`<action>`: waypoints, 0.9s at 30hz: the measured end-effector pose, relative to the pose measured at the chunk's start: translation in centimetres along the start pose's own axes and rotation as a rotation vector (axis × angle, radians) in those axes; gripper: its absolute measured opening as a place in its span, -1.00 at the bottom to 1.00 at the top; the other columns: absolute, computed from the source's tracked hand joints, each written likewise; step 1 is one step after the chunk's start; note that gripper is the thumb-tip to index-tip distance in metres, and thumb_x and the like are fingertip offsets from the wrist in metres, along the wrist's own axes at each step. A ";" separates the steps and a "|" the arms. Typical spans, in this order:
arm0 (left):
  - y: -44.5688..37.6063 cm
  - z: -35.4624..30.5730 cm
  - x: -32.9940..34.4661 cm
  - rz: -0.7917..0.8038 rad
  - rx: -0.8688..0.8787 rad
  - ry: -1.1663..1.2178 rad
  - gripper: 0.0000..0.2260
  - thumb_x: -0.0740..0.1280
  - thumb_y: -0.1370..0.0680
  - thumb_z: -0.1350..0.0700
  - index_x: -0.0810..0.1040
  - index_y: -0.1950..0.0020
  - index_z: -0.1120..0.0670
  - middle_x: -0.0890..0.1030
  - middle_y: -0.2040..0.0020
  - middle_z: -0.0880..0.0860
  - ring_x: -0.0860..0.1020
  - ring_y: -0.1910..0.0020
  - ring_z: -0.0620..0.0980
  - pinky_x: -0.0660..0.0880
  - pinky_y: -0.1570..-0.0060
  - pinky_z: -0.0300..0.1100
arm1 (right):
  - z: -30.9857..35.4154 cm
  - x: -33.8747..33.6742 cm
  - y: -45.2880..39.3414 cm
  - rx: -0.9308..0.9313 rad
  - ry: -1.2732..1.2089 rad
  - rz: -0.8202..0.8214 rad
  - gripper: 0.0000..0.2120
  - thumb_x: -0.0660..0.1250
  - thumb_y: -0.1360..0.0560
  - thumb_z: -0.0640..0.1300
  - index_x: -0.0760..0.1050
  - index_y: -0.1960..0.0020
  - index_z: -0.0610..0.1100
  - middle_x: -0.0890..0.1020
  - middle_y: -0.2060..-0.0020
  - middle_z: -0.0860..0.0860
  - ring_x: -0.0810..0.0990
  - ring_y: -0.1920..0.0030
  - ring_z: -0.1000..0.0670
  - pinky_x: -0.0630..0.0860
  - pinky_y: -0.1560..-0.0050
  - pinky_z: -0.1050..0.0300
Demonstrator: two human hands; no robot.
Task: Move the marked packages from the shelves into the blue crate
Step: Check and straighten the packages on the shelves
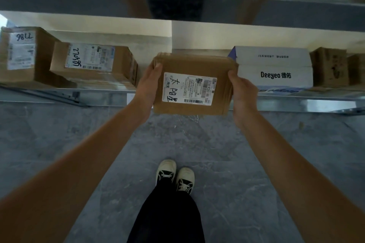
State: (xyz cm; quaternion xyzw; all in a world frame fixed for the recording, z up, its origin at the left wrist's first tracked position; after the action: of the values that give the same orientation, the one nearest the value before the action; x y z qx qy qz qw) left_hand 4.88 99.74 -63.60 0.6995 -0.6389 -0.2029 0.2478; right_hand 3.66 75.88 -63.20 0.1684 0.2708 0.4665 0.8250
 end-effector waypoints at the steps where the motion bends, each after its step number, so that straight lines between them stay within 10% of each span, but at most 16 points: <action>1: -0.3 0.2 -0.3 0.000 0.023 -0.020 -0.65 0.20 -0.62 -0.03 0.34 -0.42 -0.14 0.69 0.08 -0.17 0.66 0.16 -0.23 0.60 0.30 -0.21 | 0.1 0.1 0.0 -0.011 0.001 -0.005 -0.76 0.37 -0.52 -0.01 0.58 0.03 -0.20 0.58 0.20 0.03 0.52 0.19 0.08 0.44 0.22 0.20; 4: -1.6 0.6 -1.8 -0.075 0.054 -0.085 -0.43 0.31 -0.55 0.25 0.18 -0.50 -0.02 0.50 -0.32 0.02 0.56 -0.16 -0.09 0.57 -0.09 -0.07 | 0.8 1.2 -0.5 -0.098 0.051 0.118 -0.69 0.38 -0.50 -0.18 0.53 -0.23 -0.19 0.63 0.03 -0.01 0.59 0.04 0.04 0.50 0.04 0.16; 7: -3.0 0.6 -2.5 -0.124 0.121 -0.209 -0.51 0.32 -0.53 0.30 0.31 -0.42 0.05 0.48 -0.35 0.02 0.52 -0.04 -0.26 0.52 0.04 -0.35 | 0.7 3.6 -1.3 -0.134 0.206 0.363 -0.36 0.33 -0.51 -0.27 0.24 -0.52 0.02 0.54 -0.28 0.01 0.54 -0.21 0.01 0.51 -0.19 0.06; 12: -5.8 1.5 -2.3 -0.114 0.066 -0.273 -0.52 0.28 -0.58 0.25 0.31 -0.48 0.02 0.48 -0.35 0.03 0.44 -0.32 -0.02 0.39 -0.35 -0.02 | -0.7 5.7 -2.8 -0.123 0.419 0.359 -0.21 0.29 -0.54 -0.33 -0.04 -0.59 0.05 0.31 -0.46 -0.03 0.37 -0.33 0.01 0.40 -0.25 0.12; 27: -7.0 1.1 -1.6 -0.139 0.278 -0.555 -0.64 0.30 -0.57 0.17 0.43 -0.37 0.02 0.56 -0.24 0.07 0.53 -0.21 0.08 0.49 -0.20 0.04 | -1.7 6.1 -4.1 -0.201 0.393 0.369 -0.24 0.24 -0.56 -0.31 -0.09 -0.60 -0.03 0.30 -0.47 -0.09 0.37 -0.40 -0.09 0.35 -0.35 0.03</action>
State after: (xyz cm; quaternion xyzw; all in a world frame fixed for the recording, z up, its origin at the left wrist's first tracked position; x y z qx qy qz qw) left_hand 9.61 101.70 -68.81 0.6865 -0.6545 -0.3132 -0.0485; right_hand 7.93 79.08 -68.51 0.0386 0.3428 0.6568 0.6706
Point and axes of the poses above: each hand's wrist, its own y-axis away from the middle knuckle, its own x-axis out of the palm, z = x × y, the point moved 5 cm from there along -y, towards the middle knuckle
